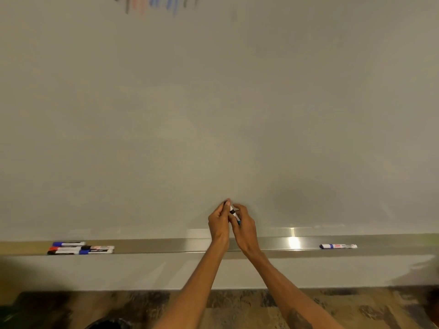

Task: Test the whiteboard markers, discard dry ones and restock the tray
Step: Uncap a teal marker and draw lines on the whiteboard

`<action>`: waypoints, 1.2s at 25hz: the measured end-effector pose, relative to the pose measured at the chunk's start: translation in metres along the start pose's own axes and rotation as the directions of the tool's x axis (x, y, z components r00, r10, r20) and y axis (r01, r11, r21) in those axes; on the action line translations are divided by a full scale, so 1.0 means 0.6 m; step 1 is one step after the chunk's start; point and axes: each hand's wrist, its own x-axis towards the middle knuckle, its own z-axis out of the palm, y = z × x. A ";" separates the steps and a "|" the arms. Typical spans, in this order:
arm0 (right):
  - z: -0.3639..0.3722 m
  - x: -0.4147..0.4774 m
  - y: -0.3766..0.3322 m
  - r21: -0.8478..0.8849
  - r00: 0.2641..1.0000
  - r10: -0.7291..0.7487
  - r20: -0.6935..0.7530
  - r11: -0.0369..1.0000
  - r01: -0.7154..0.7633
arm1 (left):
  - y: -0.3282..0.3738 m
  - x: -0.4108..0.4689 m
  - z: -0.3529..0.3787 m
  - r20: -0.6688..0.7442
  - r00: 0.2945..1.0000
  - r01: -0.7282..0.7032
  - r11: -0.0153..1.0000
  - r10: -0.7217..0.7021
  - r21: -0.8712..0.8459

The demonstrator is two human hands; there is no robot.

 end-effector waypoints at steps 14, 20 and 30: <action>0.078 0.049 -0.205 -0.155 0.995 -0.063 0.075 0.985 0.074 | 0.192 -0.009 -0.061 -0.075 0.975 -0.217 0.969 0.210 -0.120; 0.070 0.070 -0.279 0.129 0.979 -0.199 0.047 0.973 0.191 | 0.302 -0.018 -0.064 -0.112 0.904 -0.426 0.890 0.412 -0.165; -0.053 0.117 -0.488 0.529 0.929 -0.316 -0.192 0.764 0.369 | 0.491 -0.059 -0.025 -0.241 0.522 -0.848 0.527 0.818 -0.048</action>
